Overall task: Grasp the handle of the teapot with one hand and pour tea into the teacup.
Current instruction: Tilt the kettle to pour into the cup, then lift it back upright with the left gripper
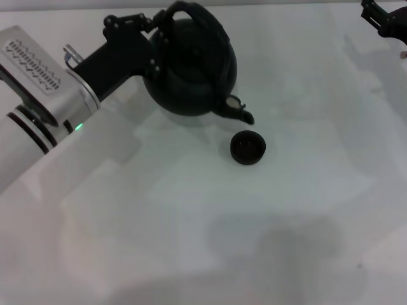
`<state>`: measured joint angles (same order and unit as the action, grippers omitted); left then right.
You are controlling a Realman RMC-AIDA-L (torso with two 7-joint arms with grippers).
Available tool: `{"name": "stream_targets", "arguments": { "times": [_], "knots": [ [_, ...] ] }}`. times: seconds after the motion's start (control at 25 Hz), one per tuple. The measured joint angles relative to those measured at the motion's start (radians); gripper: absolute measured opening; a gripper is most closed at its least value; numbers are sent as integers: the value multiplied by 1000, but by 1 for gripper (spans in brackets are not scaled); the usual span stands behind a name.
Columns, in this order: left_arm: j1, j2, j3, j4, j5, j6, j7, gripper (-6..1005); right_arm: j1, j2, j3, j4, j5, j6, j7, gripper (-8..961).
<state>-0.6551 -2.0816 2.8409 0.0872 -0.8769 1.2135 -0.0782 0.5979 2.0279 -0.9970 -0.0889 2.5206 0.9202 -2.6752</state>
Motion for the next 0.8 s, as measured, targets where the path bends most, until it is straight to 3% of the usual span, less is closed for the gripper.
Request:
{"name": "stream_targets", "arguments": {
  "times": [0.8],
  "knots": [
    [23,3,0,-2,26,0,104,83,8,0,7,5,6,-1,14,868]
  ]
}}
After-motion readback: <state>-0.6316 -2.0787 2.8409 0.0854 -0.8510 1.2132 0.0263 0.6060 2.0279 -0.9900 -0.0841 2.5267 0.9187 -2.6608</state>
